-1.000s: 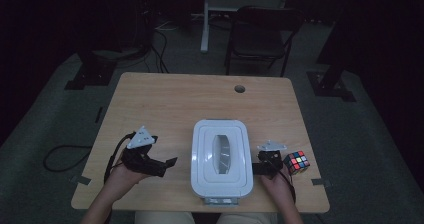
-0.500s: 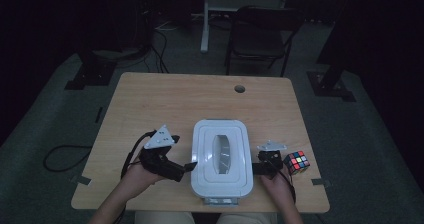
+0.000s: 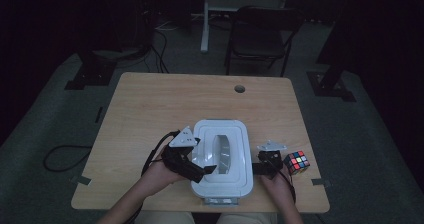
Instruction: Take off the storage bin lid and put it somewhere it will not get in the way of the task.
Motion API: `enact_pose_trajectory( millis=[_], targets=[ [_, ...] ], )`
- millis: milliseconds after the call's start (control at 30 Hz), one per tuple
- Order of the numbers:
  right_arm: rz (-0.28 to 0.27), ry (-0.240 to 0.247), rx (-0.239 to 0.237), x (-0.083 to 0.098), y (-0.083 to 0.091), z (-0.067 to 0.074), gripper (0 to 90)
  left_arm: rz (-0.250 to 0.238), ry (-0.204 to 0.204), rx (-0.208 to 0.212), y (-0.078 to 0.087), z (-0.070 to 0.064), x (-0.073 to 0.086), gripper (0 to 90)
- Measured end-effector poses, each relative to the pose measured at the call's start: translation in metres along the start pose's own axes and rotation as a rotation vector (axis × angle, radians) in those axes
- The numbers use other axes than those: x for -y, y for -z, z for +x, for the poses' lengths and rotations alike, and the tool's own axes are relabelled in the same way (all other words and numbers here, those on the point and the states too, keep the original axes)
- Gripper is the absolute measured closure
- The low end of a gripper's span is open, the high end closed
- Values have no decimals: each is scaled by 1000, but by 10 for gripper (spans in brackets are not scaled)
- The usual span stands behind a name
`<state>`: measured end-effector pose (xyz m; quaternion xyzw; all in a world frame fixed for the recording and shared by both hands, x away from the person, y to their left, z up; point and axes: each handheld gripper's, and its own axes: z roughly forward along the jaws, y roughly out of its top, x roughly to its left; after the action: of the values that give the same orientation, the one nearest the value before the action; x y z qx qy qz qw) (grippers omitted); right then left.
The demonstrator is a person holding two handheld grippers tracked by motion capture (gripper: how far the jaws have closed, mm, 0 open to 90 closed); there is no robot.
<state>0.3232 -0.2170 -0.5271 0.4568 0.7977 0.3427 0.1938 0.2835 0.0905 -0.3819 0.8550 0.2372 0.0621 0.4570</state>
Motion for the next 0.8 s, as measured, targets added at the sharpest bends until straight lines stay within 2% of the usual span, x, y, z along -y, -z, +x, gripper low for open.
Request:
enact_pose_trajectory(
  millis=[133, 433, 500, 667, 733, 800],
  targets=[
    [0, 0, 0, 0, 0, 0, 129, 9, 4, 15, -9, 1, -5, 15],
    [-1, 0, 0, 0, 0, 0, 130, 43, -24, 12, -30, -7, -12, 15],
    [-1, 0, 0, 0, 0, 0, 130, 51, -25, 6, -33, -7, -13, 59],
    [-1, 0, 0, 0, 0, 0, 130, 57, -19, 31, -40, -7, -16, 61],
    [-1, 0, 0, 0, 0, 0, 130, 66, -27, 48, -42, -8, -17, 85],
    [-1, 0, 0, 0, 0, 0, 130, 77, -48, 41, -45, -10, -18, 94]
  ],
)
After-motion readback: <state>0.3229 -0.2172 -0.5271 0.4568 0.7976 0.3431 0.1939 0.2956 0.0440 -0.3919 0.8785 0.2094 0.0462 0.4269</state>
